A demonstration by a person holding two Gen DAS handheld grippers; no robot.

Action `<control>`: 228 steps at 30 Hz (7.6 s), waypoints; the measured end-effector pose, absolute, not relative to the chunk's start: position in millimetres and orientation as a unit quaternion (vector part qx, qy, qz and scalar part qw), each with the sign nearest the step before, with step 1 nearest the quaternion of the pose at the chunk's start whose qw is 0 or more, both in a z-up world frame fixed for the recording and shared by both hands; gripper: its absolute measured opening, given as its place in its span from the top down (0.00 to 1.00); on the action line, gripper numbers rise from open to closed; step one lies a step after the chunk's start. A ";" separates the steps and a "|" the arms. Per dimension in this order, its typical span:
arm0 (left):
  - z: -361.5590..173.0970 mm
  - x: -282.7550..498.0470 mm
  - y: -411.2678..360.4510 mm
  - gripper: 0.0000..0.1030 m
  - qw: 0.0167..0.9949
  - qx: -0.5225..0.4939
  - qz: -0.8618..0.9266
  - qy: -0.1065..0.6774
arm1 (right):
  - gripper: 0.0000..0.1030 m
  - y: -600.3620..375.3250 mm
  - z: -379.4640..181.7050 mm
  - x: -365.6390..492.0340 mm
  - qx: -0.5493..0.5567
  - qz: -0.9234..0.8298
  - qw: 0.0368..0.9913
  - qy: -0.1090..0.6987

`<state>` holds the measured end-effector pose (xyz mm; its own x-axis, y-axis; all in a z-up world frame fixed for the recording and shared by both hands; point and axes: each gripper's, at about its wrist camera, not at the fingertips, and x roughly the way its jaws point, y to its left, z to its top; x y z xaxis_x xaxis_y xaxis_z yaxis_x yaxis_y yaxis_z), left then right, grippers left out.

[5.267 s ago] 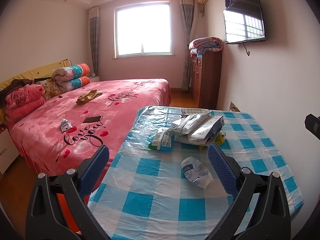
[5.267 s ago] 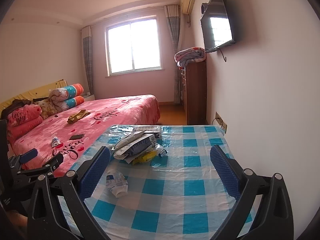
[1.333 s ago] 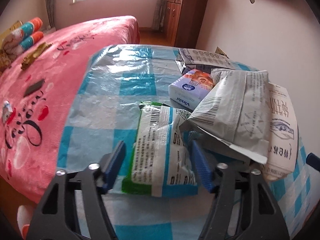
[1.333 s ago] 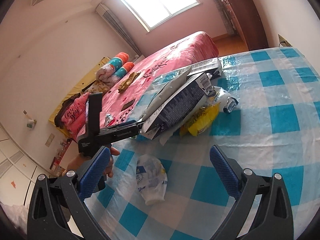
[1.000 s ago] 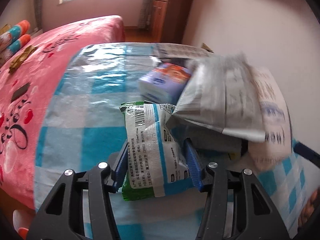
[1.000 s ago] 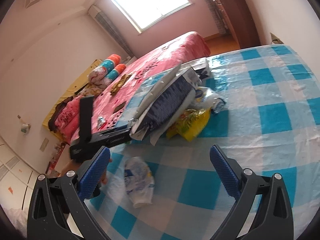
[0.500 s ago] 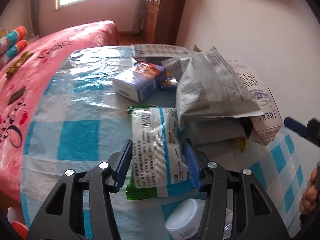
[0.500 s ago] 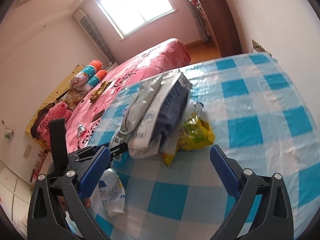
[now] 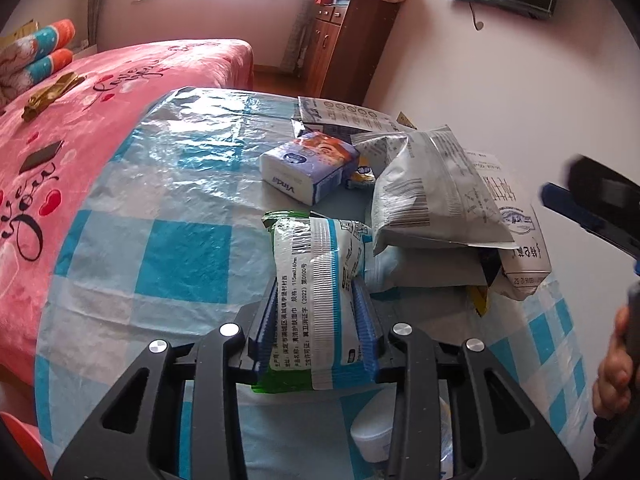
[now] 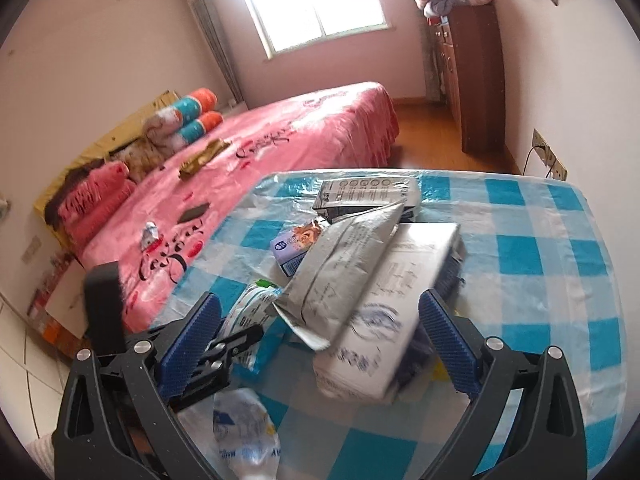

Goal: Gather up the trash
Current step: 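Close the right gripper on the grey paper bag while the left gripper holds the wipe pack, then carry both held items over the orange bucket and open both grippers, then bring both open tools back to the table toward the remaining trash, then close the left gripper on the crumpled white plastic bottle while the right grips the white milk carton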

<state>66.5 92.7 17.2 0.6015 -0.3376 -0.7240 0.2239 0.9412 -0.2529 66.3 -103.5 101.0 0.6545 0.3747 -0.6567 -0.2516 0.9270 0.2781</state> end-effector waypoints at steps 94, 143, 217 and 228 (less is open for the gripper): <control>45.0 -21.3 137.1 0.70 0.908 -0.144 -0.135 0.370 | 0.56 -86.9 84.9 12.9 0.046 0.149 0.932 0.328; 8.4 -226.6 407.6 0.25 0.921 -0.198 0.190 0.278 | 0.13 202.4 76.9 -87.9 -0.030 0.419 0.825 0.378; 41.4 -78.1 57.2 0.21 0.885 -0.084 -0.100 0.447 | 0.05 -211.8 57.3 -34.5 0.251 0.156 0.914 0.278; 31.8 -33.4 36.3 0.27 0.880 -0.078 -0.057 0.465 | 0.06 -216.8 56.8 -4.0 0.255 0.160 0.913 0.276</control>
